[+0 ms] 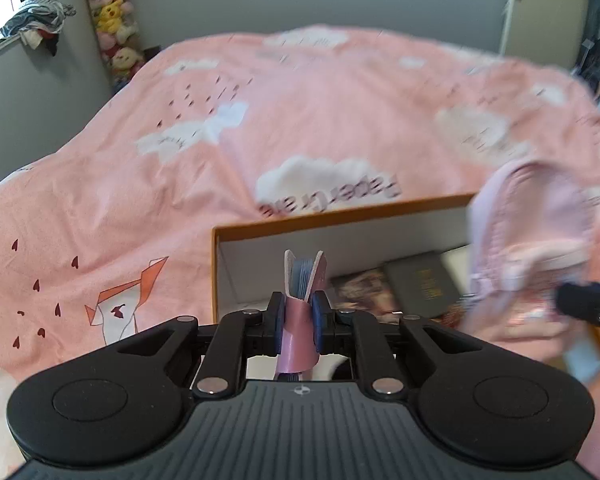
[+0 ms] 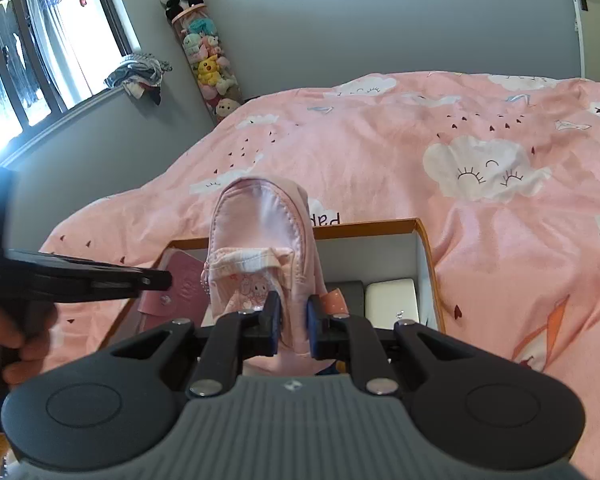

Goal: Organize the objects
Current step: 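Carry the pink wallet and pink backpack over the orange box with both tools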

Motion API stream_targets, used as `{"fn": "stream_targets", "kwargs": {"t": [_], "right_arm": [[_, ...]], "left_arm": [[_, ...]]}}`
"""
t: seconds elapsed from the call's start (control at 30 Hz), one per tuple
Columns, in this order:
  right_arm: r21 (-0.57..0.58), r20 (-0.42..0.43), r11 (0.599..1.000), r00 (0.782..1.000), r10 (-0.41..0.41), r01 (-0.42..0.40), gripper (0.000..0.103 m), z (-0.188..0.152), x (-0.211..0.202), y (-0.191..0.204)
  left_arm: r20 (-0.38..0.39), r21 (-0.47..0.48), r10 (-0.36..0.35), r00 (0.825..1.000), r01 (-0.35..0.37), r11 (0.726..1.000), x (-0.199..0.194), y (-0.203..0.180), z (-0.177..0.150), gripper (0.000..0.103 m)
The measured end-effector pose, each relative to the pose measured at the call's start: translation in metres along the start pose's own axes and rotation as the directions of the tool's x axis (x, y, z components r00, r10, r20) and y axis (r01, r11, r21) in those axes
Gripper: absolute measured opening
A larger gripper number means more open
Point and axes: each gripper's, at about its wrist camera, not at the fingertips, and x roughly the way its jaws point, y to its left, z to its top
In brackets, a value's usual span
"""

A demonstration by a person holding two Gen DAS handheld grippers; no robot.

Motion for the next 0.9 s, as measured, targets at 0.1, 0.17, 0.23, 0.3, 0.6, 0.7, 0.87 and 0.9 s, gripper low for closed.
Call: {"fn": "stream_targets", "kwargs": {"t": [0.1, 0.17, 0.23, 0.3, 0.6, 0.7, 0.87, 0.9], "right_arm": [[-0.010, -0.005, 1.000, 1.000, 0.002, -0.002, 0.014, 0.000, 0.009, -0.004], [-0.018, -0.005, 1.000, 1.000, -0.002, 0.001, 0.014, -0.001, 0.013, -0.005], [-0.021, -0.006, 1.000, 1.000, -0.006, 0.006, 0.014, -0.001, 0.017, -0.007], [-0.025, -0.008, 1.000, 1.000, -0.010, 0.010, 0.014, -0.002, 0.020, -0.009], [-0.047, -0.030, 0.999, 0.999, -0.015, 0.013, 0.014, -0.003, 0.031, -0.008], [-0.053, -0.040, 0.999, 0.999, -0.013, 0.011, 0.014, -0.004, 0.034, -0.006], [-0.060, -0.054, 0.998, 0.998, -0.018, 0.014, 0.015, -0.005, 0.035, -0.002], [-0.059, -0.058, 0.998, 0.998, -0.018, 0.014, 0.015, -0.004, 0.036, -0.003]], "left_arm": [[-0.054, 0.023, 0.030, 0.998, -0.029, 0.999, 0.022, -0.004, 0.002, 0.016], [-0.082, 0.016, 0.007, 0.997, -0.005, 1.000, 0.030, -0.005, 0.005, 0.016], [-0.103, -0.002, -0.024, 0.994, 0.024, 1.000, 0.034, -0.005, 0.009, 0.016], [-0.125, -0.053, -0.097, 0.987, 0.091, 0.994, 0.040, -0.001, 0.014, 0.016], [-0.215, -0.046, -0.071, 0.974, 0.062, 0.997, 0.063, 0.006, 0.025, 0.017], [-0.193, 0.097, 0.037, 0.981, -0.018, 0.995, 0.063, -0.006, 0.022, 0.019], [-0.186, 0.183, 0.088, 0.979, -0.053, 0.982, 0.065, -0.009, 0.020, 0.022], [-0.184, 0.181, 0.084, 0.979, -0.050, 0.982, 0.063, -0.007, 0.020, 0.022]]}}
